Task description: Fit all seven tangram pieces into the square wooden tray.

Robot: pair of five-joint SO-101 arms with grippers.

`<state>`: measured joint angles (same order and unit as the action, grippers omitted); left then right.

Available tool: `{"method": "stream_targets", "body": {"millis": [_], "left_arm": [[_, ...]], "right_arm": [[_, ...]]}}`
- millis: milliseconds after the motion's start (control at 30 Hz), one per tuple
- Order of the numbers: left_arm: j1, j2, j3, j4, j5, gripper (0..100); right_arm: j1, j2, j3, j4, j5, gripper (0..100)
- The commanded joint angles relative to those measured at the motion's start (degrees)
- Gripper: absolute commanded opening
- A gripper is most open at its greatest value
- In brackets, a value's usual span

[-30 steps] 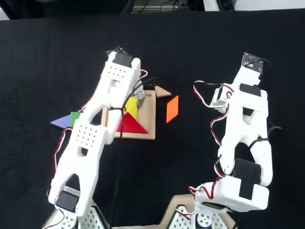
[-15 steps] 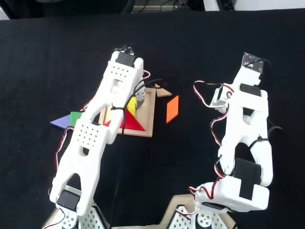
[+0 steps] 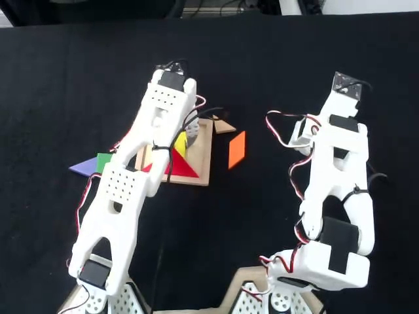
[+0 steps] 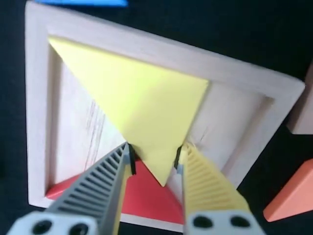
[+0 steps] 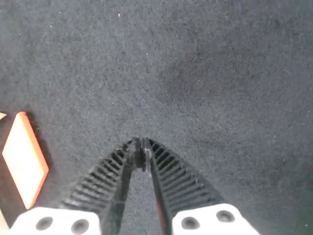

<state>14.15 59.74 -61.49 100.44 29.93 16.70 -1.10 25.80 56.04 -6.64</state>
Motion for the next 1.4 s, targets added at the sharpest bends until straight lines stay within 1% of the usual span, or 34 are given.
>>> {"method": "stream_targets", "body": {"millis": [0,300,500,667,733,833,900,1033,1100,1233,1300,1367], "left_arm": [[0.31,-7.74,-1.45,0.44,-0.18,3],[0.31,-10.29,-0.31,0.53,-0.26,3],[3.91,-13.01,10.68,0.53,-0.26,3],[6.99,-22.07,21.93,0.44,-0.26,3],[7.08,-25.67,24.13,0.18,-0.26,3],[4.53,-27.60,24.22,0.18,0.09,3],[3.82,-27.52,24.13,0.09,0.09,3],[3.47,-24.97,26.77,-2.90,0.09,3],[3.38,-23.03,27.03,-3.52,0.09,3],[3.47,-19.52,26.33,-3.52,0.09,3],[3.30,-18.55,24.31,-3.08,-0.18,3],[2.77,-18.02,23.08,-3.08,-0.18,3]], "right_arm": [[-2.90,-0.75,-3.03,-0.53,2.46,1.1],[-3.16,-0.75,-2.95,-0.44,2.99,1.1],[-3.16,-0.75,-2.95,-0.44,3.25,1.1],[-3.16,-0.75,-2.95,-0.44,3.25,1.1],[-3.16,-0.75,-2.95,-0.44,3.25,1.1],[-2.99,-0.75,-2.95,-0.35,3.25,1.1],[-2.90,-1.19,-3.56,1.85,3.34,1.1],[-2.73,-7.08,-7.08,12.04,3.69,1.1],[-3.25,-11.65,-6.20,15.12,6.59,1.1],[-5.98,-22.02,-1.01,17.32,10.73,1.1],[-8.44,-28.09,2.77,17.49,13.71,1.1],[-13.01,-34.42,7.96,17.05,19.08,1.1]]}}
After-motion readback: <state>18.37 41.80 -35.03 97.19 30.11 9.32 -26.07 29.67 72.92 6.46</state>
